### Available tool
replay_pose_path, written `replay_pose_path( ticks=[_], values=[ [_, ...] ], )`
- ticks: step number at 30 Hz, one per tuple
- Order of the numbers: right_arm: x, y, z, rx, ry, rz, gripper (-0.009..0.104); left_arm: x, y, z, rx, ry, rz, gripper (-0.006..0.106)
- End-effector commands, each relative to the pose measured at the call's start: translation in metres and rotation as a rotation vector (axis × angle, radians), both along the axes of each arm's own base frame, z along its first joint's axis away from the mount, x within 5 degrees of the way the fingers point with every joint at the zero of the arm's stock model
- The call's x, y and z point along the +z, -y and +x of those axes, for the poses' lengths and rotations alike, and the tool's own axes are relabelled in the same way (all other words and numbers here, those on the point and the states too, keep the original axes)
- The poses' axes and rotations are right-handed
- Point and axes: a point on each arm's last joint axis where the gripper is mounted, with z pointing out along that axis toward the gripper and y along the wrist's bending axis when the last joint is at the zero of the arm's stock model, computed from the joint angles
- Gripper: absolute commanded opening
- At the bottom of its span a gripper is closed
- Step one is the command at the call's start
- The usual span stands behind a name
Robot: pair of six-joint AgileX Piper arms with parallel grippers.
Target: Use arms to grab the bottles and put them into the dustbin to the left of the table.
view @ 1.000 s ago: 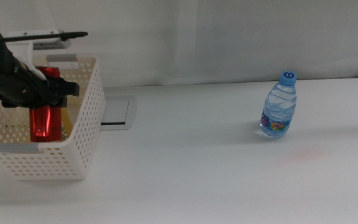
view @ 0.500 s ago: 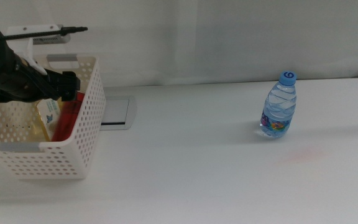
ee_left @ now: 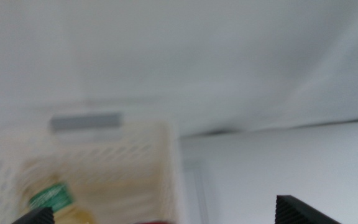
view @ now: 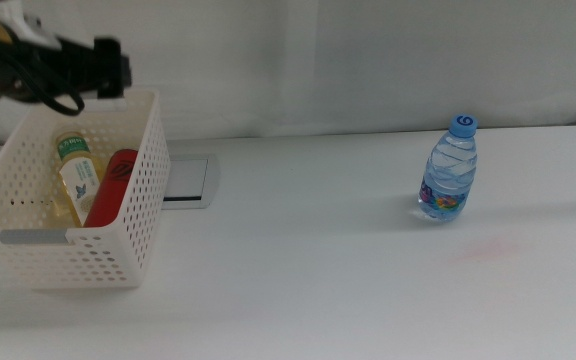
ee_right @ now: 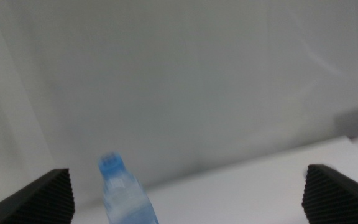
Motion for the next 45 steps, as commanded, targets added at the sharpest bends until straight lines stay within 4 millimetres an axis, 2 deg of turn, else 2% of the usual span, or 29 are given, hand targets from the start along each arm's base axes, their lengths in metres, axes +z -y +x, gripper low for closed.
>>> replay_pose_path(
  ticks=[1, 5, 9, 14, 19, 28, 34, 38, 45],
  values=[
    [0.017, 0.0, -0.001, 0.004, 0.033, 0.019, 0.103, 0.022, 0.012, -0.015, -0.04, 0.076, -0.022, 0.093],
    [0.048, -0.005, 0.001, 0.056, -0.009, -0.019, 0.103, 0.041, 0.027, -0.042, -0.108, 0.14, -0.036, 0.093],
    [0.072, -0.011, 0.011, 0.103, -0.099, -0.064, 0.103, 0.046, 0.039, -0.07, -0.189, 0.229, -0.044, 0.093],
    [0.095, -0.017, 0.034, 0.145, -0.204, -0.126, 0.103, 0.031, 0.044, -0.11, -0.267, 0.29, -0.057, 0.093],
    [0.099, -0.023, 0.06, 0.191, -0.33, -0.204, 0.103, 0.007, 0.042, -0.149, -0.344, 0.274, -0.04, 0.093],
    [0.078, -0.027, 0.102, 0.187, -0.437, -0.215, 0.103, -0.035, 0.021, -0.208, -0.392, 0.37, -0.043, 0.093],
    [0.065, -0.047, 0.121, 0.257, -0.423, -0.3, 0.103, -0.061, 0.007, -0.235, -0.389, 0.379, -0.052, 0.093],
    [0.05, -0.062, 0.137, 0.289, -0.446, -0.311, 0.103, -0.063, 0.002, -0.245, -0.387, 0.421, -0.063, 0.093],
    [0.008, -0.072, 0.172, 0.256, -0.526, -0.31, 0.103, -0.06, 0.0, -0.25, -0.385, 0.452, -0.072, 0.093]
  ],
)
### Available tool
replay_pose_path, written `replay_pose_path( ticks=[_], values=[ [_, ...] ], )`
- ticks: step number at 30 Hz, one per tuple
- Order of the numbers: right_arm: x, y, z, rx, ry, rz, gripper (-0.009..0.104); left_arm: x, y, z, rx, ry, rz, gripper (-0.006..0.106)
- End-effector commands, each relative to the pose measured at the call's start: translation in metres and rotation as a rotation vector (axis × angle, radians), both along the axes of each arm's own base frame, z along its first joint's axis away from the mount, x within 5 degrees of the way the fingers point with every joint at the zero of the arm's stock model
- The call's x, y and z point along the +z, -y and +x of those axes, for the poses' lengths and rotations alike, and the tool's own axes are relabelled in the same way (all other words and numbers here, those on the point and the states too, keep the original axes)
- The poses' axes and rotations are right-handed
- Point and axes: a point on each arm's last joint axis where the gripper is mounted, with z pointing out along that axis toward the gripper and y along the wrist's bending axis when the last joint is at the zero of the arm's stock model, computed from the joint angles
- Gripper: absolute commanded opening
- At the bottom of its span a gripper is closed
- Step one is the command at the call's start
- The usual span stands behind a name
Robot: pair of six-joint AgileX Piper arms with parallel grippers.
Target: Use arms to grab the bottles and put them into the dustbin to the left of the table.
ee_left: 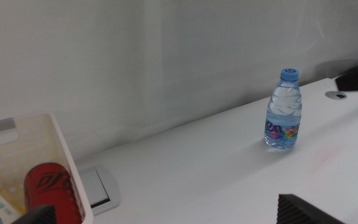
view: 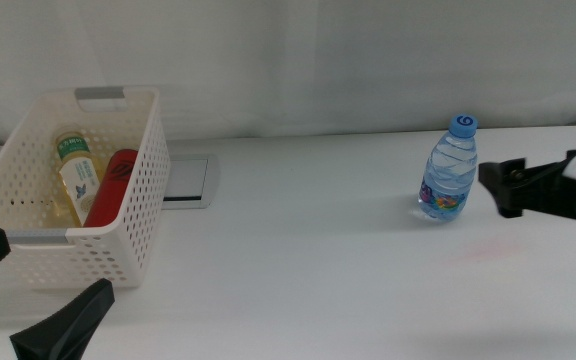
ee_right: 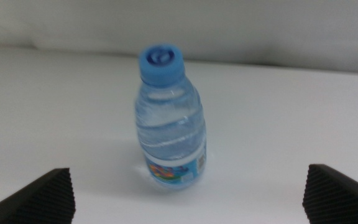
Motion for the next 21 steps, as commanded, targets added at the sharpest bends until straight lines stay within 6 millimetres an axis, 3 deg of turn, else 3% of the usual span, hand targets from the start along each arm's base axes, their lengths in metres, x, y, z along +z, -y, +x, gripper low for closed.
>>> replay_pose_path(
  ticks=[1, 9, 21],
  values=[
    [-0.011, -0.003, 0.011, -0.012, 0.0, -0.01, 0.103, -0.001, 0.0, -0.001, -0.006, -0.004, -0.014, 0.093],
    [-0.061, -0.021, 0.037, -0.002, -0.021, -0.077, 0.103, -0.002, 0.0, -0.001, -0.003, -0.019, -0.02, 0.093],
    [-0.103, -0.031, 0.067, 0.002, 0.008, -0.111, 0.103, -0.007, -0.001, -0.002, 0.002, -0.07, 0.005, 0.09]
  ],
)
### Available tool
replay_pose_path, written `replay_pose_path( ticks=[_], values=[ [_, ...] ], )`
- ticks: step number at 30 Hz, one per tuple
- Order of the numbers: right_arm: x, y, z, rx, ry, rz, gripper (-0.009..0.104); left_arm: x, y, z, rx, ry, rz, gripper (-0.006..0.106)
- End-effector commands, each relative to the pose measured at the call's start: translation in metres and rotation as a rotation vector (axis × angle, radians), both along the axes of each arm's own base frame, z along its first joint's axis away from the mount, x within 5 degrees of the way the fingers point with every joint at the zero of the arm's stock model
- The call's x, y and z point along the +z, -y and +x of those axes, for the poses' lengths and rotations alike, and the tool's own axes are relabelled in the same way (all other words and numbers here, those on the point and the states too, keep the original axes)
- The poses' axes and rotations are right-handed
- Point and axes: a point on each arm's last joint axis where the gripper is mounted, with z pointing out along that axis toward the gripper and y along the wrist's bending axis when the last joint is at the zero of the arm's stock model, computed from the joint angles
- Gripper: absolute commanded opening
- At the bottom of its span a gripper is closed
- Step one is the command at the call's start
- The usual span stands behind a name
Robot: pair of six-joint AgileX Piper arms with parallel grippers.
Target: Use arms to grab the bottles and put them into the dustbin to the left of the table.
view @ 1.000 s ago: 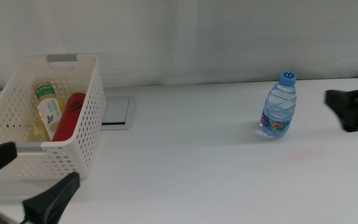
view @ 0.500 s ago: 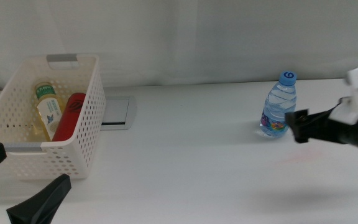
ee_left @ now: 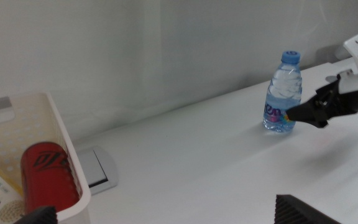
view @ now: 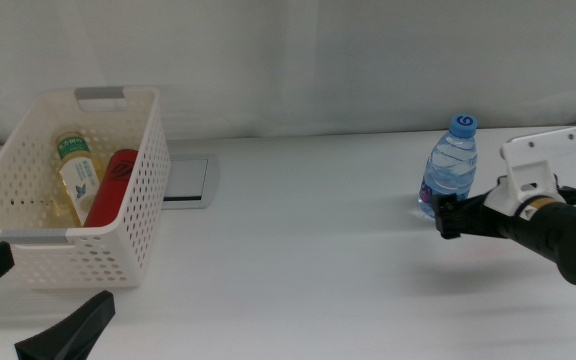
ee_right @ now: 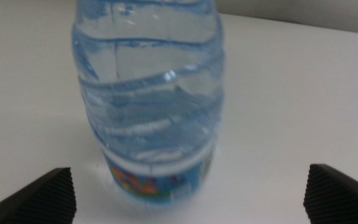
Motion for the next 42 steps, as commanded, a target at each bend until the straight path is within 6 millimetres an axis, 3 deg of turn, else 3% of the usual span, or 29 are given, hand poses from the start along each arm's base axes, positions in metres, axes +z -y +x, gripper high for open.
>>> replay_pose_path(
  ticks=[1, 11, 25, 29, 31, 35, 42],
  values=[
    [0.0, -0.005, 0.008, 0.02, 0.037, 0.003, 0.103, -0.003, 0.0, -0.001, -0.001, -0.023, -0.008, 0.09],
    [-0.012, -0.015, 0.034, 0.022, 0.053, 0.011, 0.103, -0.003, 0.0, -0.001, -0.001, -0.023, -0.008, 0.089],
    [-0.024, -0.022, 0.054, 0.018, 0.052, 0.014, 0.1, -0.003, 0.0, -0.001, -0.001, -0.027, -0.008, 0.089],
    [-0.024, -0.022, 0.055, 0.006, 0.045, 0.034, 0.08, -0.003, 0.0, -0.001, -0.001, -0.027, -0.008, 0.089],
    [-0.024, -0.022, 0.055, -0.004, 0.043, 0.043, 0.058, -0.003, 0.0, -0.001, -0.001, -0.027, -0.008, 0.089],
    [-0.024, -0.022, 0.055, -0.009, 0.042, 0.045, -0.002, -0.003, 0.0, -0.001, -0.001, -0.027, -0.008, 0.089],
    [-0.005, -0.029, 0.051, 0.006, 0.068, 0.077, -0.002, -0.003, 0.0, -0.001, -0.001, -0.027, -0.008, 0.089]
  ],
)
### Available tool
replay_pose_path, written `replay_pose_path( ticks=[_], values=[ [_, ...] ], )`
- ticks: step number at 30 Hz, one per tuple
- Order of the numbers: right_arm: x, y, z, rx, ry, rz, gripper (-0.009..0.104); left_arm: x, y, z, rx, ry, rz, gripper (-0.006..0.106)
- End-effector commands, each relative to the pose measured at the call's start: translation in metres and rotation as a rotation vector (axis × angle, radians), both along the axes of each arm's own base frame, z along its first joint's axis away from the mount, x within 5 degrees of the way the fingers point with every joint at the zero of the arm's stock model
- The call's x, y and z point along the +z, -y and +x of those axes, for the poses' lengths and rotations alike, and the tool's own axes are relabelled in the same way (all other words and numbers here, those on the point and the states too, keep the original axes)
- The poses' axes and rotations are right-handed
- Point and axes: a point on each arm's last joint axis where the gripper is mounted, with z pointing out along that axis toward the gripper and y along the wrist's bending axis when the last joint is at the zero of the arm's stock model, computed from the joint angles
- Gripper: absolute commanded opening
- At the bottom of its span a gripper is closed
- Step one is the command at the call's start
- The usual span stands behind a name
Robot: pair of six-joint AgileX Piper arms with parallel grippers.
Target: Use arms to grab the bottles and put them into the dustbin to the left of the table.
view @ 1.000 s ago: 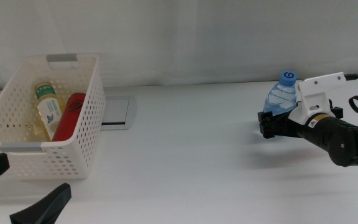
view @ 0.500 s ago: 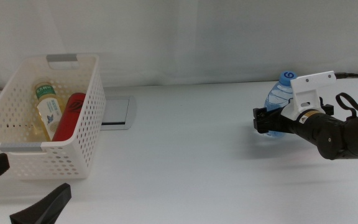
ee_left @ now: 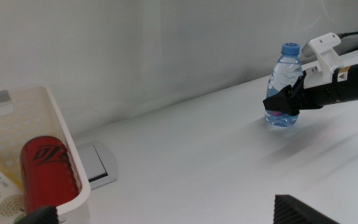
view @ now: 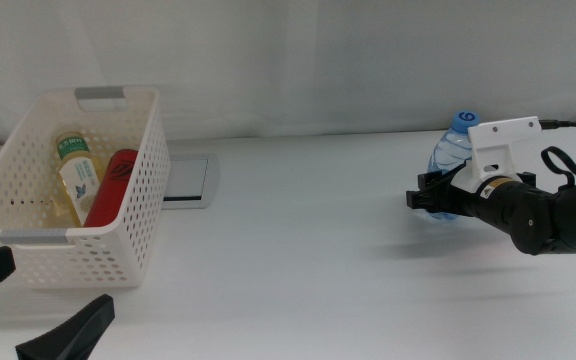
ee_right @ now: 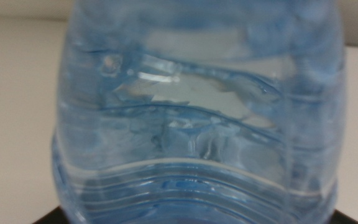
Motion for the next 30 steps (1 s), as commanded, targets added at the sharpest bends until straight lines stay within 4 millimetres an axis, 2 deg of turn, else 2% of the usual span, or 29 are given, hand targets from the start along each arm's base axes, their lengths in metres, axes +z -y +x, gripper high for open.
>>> replay_pose_path(
  ticks=[1, 5, 9, 10, 15, 21, 26, 30],
  values=[
    [0.023, -0.008, -0.002, 0.025, 0.065, 0.023, -0.002, -0.001, 0.0, -0.001, -0.001, -0.008, -0.017, 0.089],
    [0.057, -0.027, -0.015, 0.086, 0.132, 0.058, -0.002, -0.001, 0.0, -0.001, -0.001, -0.008, -0.017, 0.089],
    [0.075, -0.053, -0.033, 0.163, 0.16, 0.09, -0.002, -0.001, 0.001, -0.001, -0.004, -0.019, -0.039, 0.089],
    [0.077, -0.068, -0.043, 0.201, 0.152, 0.106, -0.002, -0.001, 0.002, -0.002, -0.006, -0.03, -0.061, 0.089],
    [0.072, -0.101, -0.066, 0.276, 0.115, 0.13, -0.002, -0.001, 0.002, -0.002, -0.01, -0.026, -0.052, 0.089],
    [0.05, -0.133, -0.089, 0.36, 0.047, 0.117, -0.002, -0.001, 0.002, -0.002, -0.01, -0.026, -0.052, 0.087],
    [0.028, -0.145, -0.1, 0.397, -0.026, 0.083, -0.002, -0.001, 0.002, -0.002, -0.01, -0.026, -0.052, 0.087],
    [0.023, -0.147, -0.104, 0.425, -0.056, 0.047, -0.002, -0.001, 0.002, -0.002, -0.01, -0.026, -0.052, 0.087]
  ],
)
